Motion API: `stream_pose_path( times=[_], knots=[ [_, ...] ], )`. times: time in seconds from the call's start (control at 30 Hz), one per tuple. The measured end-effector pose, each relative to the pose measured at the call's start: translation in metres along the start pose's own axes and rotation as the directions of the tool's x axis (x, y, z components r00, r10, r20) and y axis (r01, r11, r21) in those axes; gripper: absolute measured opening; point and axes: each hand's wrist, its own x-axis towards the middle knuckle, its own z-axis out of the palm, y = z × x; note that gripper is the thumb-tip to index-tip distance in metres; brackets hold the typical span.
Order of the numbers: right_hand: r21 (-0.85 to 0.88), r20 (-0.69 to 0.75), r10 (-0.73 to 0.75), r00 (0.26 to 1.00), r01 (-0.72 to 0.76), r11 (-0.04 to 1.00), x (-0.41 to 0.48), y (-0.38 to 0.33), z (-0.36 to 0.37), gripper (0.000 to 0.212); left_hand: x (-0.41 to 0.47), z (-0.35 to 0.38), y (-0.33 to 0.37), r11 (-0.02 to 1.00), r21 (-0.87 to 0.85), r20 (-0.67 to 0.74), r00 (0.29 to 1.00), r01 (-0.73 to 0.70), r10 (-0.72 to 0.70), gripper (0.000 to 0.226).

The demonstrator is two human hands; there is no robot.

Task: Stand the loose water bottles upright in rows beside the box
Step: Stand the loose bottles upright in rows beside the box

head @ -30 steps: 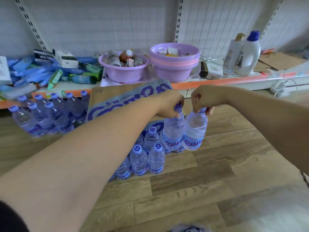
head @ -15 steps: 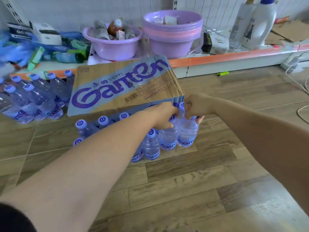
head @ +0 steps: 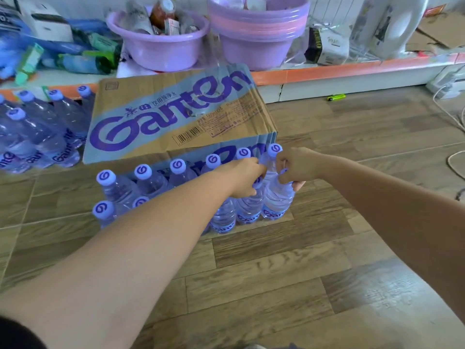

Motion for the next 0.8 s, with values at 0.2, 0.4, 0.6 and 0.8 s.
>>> stream_pose_path(
  times=[0.2, 0.4, 0.6, 0.8],
  knots=[
    [-0.173, 0.121, 0.108, 0.987, -0.087, 0.981, -0.001, -0.020, -0.003, 0.031, -0.017, -0.007, -0.014, 1.000, 0.016, -0.042, 0.999, -0.006, 0.006, 0.049],
    [-0.560, -0.252, -0.154, 0.955, -0.014, 0.829, -0.006, -0.082, -0.019, 0.014, -0.050, -0.028, -0.055, 0.999, 0.024, -0.278, 0.961, 0.022, -0.015, 0.044],
    [-0.494, -0.244, -0.371, 0.896, 0.214, 0.842, 0.033, -0.191, 0.002, 0.038, -0.110, -0.033, -0.142, 0.979, 0.004, -0.310, 0.931, 0.203, -0.192, 0.057],
    [-0.507, -0.081, -0.519, 0.851, 0.413, 0.757, 0.079, -0.304, 0.059, 0.069, -0.181, -0.012, -0.245, 0.905, 0.008, -0.278, 0.870, 0.426, -0.408, 0.061]
  ],
)
